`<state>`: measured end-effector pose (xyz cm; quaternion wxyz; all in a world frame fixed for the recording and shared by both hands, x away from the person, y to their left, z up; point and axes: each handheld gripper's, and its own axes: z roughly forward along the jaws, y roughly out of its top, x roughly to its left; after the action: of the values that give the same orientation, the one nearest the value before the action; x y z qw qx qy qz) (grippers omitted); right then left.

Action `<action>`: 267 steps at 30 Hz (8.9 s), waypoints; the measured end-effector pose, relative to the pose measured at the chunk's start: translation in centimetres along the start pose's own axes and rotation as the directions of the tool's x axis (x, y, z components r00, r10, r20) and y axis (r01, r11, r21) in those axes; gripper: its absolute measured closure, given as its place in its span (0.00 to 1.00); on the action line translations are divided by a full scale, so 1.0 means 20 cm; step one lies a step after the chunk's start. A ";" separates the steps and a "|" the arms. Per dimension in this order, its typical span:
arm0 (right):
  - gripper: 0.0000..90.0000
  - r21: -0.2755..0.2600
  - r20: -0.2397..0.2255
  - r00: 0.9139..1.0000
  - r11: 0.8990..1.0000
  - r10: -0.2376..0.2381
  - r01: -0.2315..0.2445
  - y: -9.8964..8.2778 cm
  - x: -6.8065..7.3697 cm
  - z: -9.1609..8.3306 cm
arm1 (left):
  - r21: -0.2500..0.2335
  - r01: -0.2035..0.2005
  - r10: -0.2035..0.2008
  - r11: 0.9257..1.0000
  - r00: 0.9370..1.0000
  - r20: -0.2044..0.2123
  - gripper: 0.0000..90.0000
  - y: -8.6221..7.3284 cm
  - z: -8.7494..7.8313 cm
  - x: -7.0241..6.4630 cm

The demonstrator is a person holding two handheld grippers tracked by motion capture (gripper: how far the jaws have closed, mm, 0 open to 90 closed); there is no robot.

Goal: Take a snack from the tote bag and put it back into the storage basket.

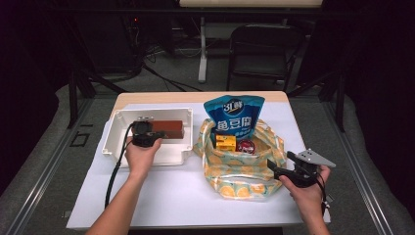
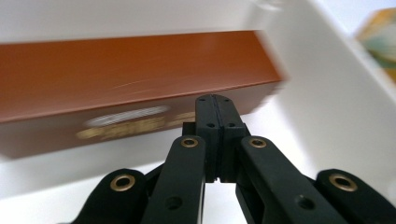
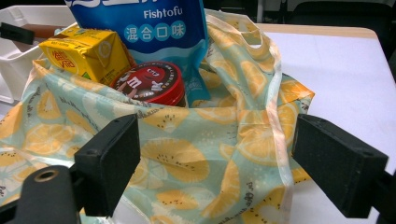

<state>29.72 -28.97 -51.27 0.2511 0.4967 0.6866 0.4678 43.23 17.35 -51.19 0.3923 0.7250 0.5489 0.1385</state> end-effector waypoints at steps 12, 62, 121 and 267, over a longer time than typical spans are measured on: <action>0.17 -0.003 -0.002 1.000 1.000 0.006 -0.007 0.00 -0.01 0.00 | 0.034 -0.082 0.081 0.996 0.997 0.011 1.00 0.06 0.23 -0.27; 0.29 -0.032 -0.021 1.000 0.999 0.003 -0.004 0.03 0.04 0.01 | -0.114 -0.041 0.037 0.993 0.999 -0.037 0.93 0.05 0.03 -0.13; 0.46 -0.035 -0.072 0.997 0.999 -0.043 0.041 0.54 0.16 0.57 | -0.288 -0.059 0.103 0.956 0.985 0.142 0.51 -0.28 -0.40 0.07; 0.54 -0.200 -0.271 0.954 0.977 -0.127 0.074 0.64 0.57 0.26 | -0.469 0.017 0.080 0.883 0.979 0.185 1.00 0.17 -0.69 0.09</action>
<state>35.29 -15.61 -40.79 0.2200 0.3634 0.6927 0.5828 37.43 24.47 -40.12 0.6062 0.6279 0.4453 0.2001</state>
